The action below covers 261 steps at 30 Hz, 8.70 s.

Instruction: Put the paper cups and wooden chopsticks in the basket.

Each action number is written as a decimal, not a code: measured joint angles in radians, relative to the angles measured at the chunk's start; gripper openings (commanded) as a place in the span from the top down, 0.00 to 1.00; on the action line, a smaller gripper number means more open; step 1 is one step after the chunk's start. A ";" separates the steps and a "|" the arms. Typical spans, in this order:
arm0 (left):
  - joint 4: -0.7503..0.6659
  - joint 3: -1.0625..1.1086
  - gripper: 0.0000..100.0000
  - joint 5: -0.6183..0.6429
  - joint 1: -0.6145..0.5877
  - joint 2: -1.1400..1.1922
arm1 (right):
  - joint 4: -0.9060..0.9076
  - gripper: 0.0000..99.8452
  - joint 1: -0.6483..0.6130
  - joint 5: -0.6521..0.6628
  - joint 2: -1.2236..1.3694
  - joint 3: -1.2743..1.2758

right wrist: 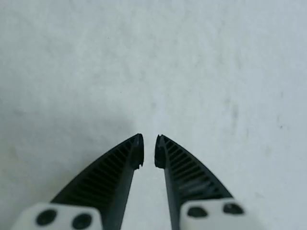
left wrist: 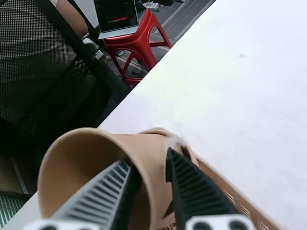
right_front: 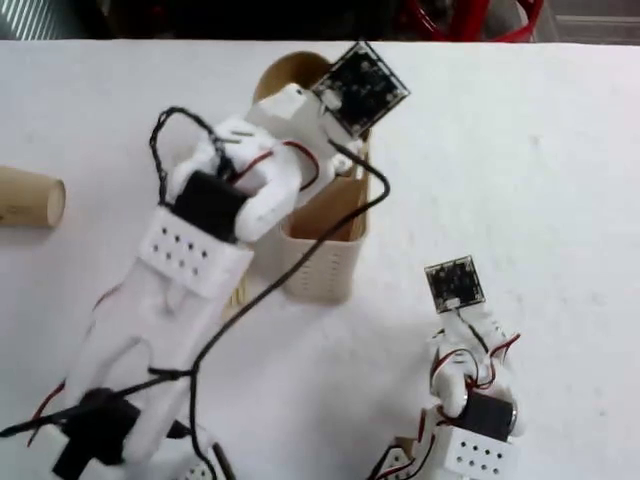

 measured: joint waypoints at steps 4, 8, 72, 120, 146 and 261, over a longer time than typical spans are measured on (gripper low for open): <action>0.000 -0.109 0.90 0.000 0.034 0.081 | 0.000 0.94 0.000 0.000 0.000 0.000; 0.032 -0.230 0.90 -0.040 0.080 0.152 | 0.000 0.94 0.000 0.000 0.000 0.000; -0.002 -0.132 0.76 0.052 -1.203 0.379 | 0.000 0.94 0.000 0.000 0.000 0.000; 0.767 -1.257 0.86 0.080 -1.194 1.274 | 0.000 0.94 0.000 0.000 0.000 0.000; 0.522 -0.813 0.81 0.089 -1.231 0.758 | 0.000 0.94 0.000 0.000 0.000 0.000; -0.393 1.195 0.76 -0.301 -1.254 -0.118 | 0.000 0.94 -0.002 0.000 0.000 0.000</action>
